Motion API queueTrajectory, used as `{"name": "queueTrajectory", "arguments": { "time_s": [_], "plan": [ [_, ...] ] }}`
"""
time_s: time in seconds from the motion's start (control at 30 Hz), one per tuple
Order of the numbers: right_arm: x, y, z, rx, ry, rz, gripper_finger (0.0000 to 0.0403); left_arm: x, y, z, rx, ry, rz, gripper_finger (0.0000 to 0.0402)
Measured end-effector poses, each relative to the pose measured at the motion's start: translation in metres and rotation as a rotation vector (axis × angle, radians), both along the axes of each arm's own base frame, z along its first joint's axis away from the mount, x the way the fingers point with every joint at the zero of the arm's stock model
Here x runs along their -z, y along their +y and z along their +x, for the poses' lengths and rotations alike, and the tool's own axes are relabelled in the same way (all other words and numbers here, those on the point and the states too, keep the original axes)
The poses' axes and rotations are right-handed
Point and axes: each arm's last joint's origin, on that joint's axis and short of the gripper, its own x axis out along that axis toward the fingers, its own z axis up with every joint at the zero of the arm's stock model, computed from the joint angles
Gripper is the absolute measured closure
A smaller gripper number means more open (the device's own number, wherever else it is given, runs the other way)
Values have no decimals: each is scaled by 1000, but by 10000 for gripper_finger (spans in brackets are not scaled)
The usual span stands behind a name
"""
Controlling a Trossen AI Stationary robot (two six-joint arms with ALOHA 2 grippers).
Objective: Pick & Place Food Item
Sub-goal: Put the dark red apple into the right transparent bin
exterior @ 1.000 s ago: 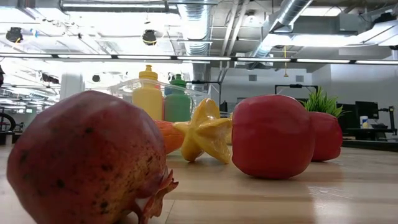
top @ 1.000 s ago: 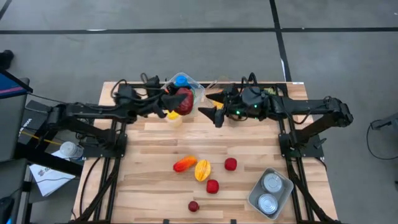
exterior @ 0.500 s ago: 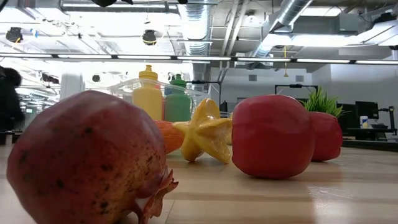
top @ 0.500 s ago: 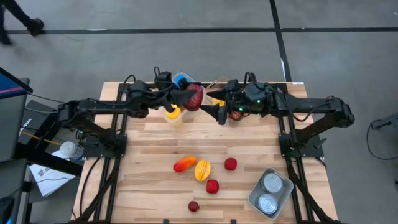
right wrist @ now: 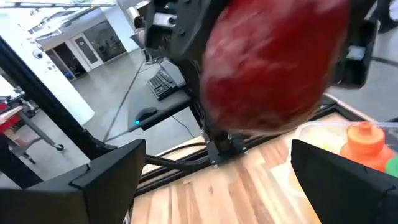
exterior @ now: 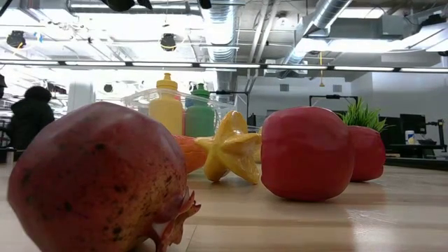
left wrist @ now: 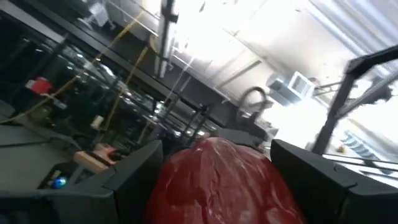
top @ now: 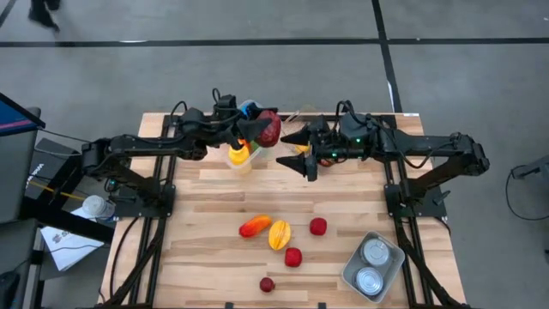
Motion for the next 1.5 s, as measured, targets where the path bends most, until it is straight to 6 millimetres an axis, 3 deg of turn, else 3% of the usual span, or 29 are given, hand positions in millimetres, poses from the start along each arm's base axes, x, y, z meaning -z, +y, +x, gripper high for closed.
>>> {"name": "queueTrajectory", "arguments": {
  "time_s": [0.43, 0.9, 1.17, 1.33, 1.5],
  "plan": [
    [-3, -37, -3, 35, -25, -32, 13, -9, -2, 0, -49, -39, -36, 121],
    [-2, -53, 5, -29, -80, -26, 13, -1, -7, 8, -63, -15, -71, 121],
    [-3, -59, 2, -45, -79, -16, 17, 6, -6, 28, -30, 8, -85, 121],
    [-3, -58, -1, -52, -50, -6, 37, -2, -2, 39, 19, -1, -50, 121],
    [-3, -56, -4, -63, -43, -12, 99, -2, -1, 38, 24, 31, -44, 121]
  ]
}}
